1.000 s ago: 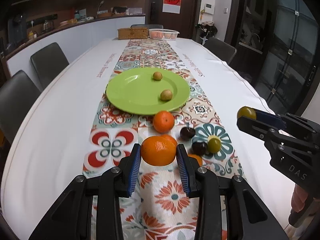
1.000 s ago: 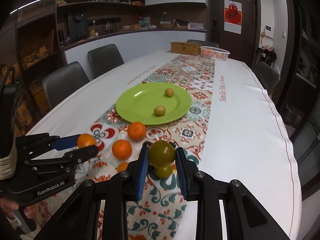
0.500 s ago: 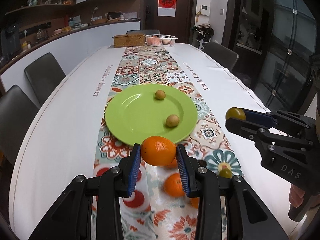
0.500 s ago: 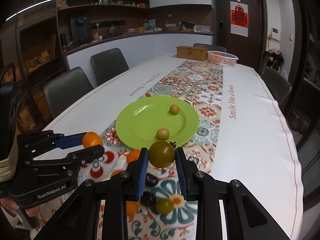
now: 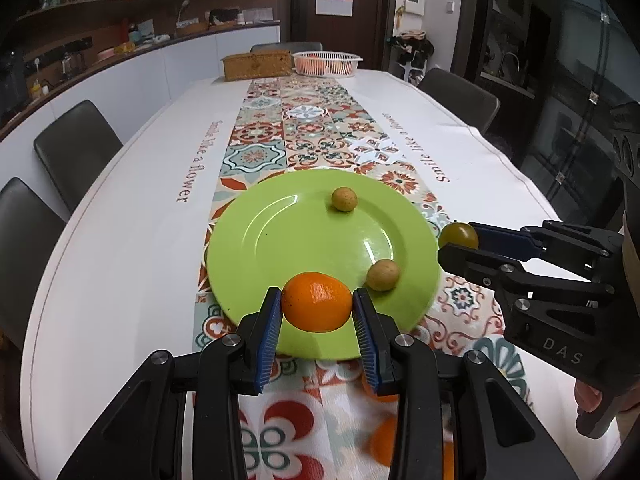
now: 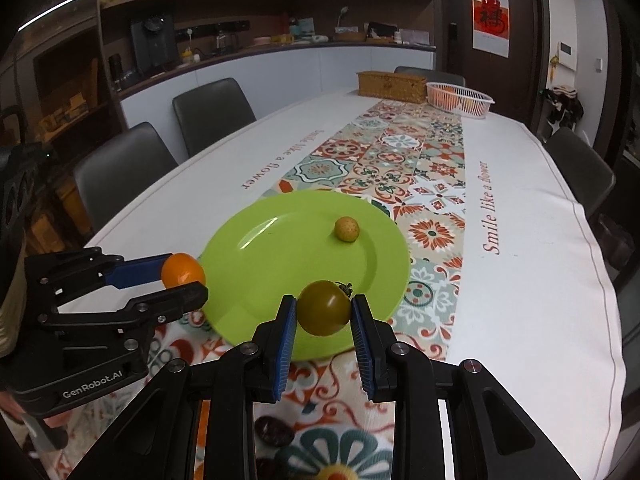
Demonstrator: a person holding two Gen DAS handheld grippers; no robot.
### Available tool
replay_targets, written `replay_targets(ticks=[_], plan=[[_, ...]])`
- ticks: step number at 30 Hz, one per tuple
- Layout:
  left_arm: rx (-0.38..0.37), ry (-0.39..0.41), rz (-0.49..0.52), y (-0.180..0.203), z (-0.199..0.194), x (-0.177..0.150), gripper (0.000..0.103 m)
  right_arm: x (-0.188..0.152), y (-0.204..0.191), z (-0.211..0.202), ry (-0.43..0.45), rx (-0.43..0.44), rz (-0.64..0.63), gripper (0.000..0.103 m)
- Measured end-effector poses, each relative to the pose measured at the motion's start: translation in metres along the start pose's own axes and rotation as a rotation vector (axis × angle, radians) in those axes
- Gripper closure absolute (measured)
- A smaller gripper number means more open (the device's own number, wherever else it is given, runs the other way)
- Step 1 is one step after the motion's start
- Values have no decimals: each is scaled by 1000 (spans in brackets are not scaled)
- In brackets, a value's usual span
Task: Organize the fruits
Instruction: 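Lower the orange onto the plate with the left gripper while the right gripper places the yellow-green fruit there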
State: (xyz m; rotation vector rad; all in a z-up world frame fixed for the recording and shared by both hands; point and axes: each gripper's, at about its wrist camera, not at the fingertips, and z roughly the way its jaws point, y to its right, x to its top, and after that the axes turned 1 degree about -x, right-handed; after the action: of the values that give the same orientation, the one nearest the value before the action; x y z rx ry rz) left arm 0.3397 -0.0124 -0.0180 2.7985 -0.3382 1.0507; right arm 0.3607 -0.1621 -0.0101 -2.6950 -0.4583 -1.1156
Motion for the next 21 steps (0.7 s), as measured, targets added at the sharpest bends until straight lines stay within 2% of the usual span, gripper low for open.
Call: replay_targets(ticks=[11,13,15,16,21], plan=[[17,-46,-6,-6,30,5,67,8,10,33,-48,21,29,74],[22,-43,-10,-7,29,5,67,9,10,35,-53,28,35,74],[19,-40,-15,-8,27,6,62,10,11,36,-52,37,44,71],[23,-36,-18,-8,26,6,62,10,11,35,-51,39,49,68],[39,2,0,-4,4,3,62,7,6,19,-23,15,23,68]])
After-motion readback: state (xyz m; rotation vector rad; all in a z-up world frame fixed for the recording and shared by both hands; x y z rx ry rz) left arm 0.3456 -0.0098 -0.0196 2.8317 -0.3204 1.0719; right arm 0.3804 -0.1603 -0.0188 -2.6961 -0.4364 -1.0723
